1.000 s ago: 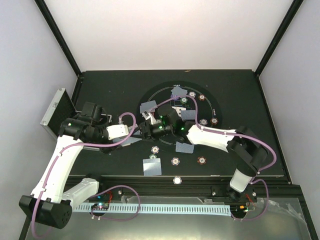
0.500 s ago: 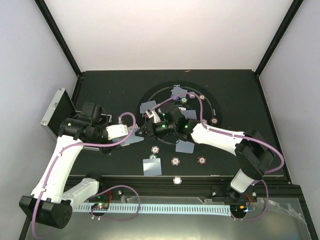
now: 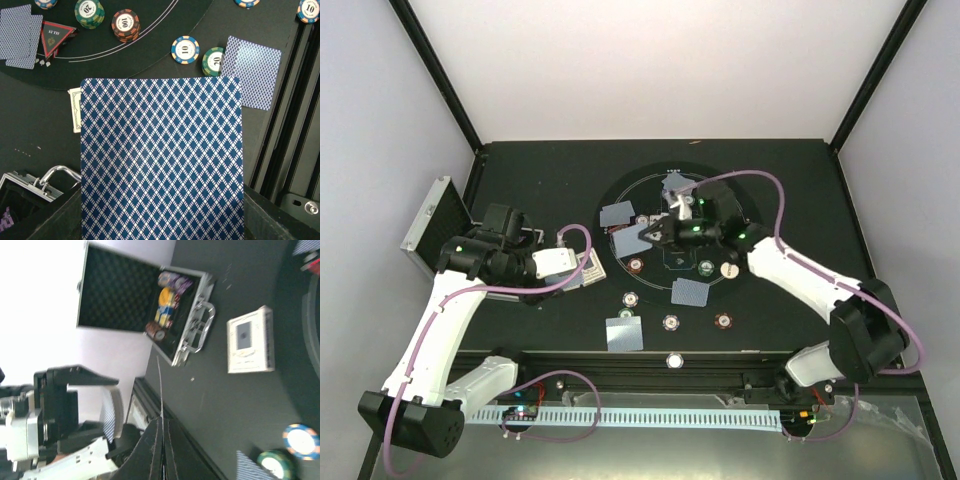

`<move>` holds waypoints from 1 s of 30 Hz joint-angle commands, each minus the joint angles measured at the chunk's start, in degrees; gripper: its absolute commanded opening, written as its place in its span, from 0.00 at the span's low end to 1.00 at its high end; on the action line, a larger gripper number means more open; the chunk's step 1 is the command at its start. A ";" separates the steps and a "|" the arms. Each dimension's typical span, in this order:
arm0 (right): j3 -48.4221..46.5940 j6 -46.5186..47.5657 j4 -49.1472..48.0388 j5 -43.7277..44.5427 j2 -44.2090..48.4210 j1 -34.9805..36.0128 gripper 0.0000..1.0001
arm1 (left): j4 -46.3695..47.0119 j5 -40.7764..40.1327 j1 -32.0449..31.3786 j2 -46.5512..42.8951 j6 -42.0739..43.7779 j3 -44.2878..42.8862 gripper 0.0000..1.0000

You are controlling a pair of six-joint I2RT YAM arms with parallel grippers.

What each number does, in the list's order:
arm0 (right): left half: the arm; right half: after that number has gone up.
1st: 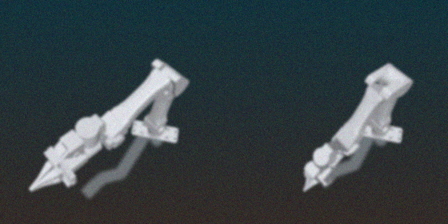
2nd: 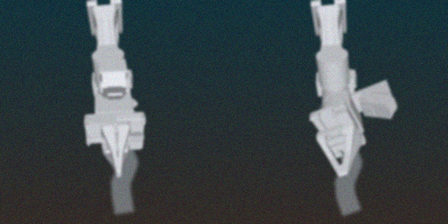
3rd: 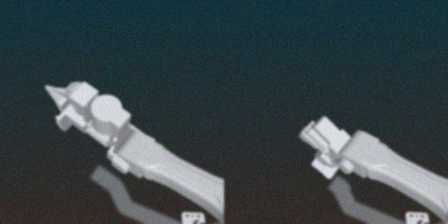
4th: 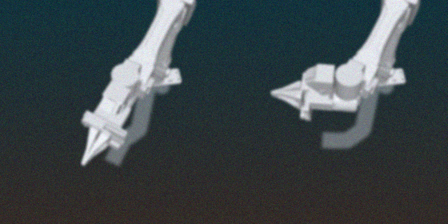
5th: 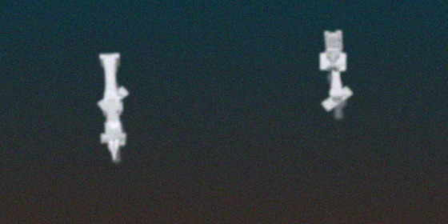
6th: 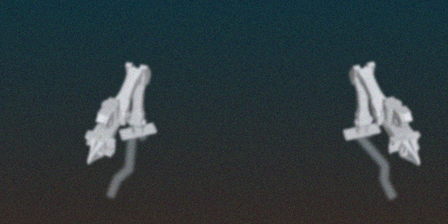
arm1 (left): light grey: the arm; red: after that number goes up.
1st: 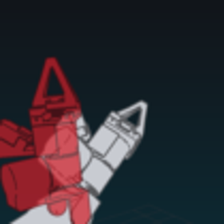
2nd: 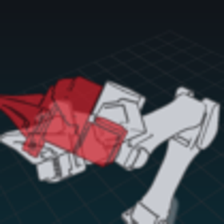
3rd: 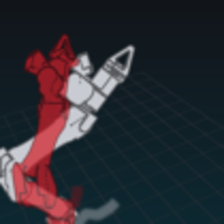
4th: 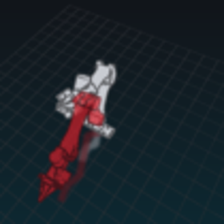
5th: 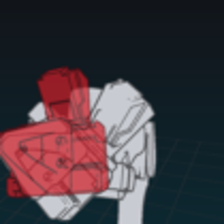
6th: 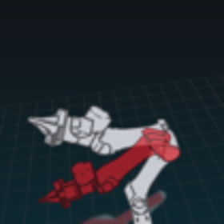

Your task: Distribute texas hold em gaming equipment

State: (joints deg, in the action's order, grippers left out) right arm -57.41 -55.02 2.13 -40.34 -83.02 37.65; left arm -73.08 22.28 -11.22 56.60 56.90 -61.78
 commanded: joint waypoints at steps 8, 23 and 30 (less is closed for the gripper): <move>-8.65 21.64 25.04 4.97 -7.33 -24.18 0.02 | 1.53 -0.42 0.15 -0.22 -0.40 0.17 0.02; -23.41 28.92 34.48 14.35 -31.75 -31.41 0.04 | 14.16 -10.47 0.71 2.35 0.84 15.98 0.02; -23.43 27.93 34.85 16.24 -31.56 -31.41 0.36 | 23.14 -11.74 0.65 8.48 0.96 22.99 0.02</move>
State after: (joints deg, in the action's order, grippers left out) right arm -79.55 -26.92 36.12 -26.26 -115.52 6.37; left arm -57.30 12.05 -10.87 62.30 57.06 -39.66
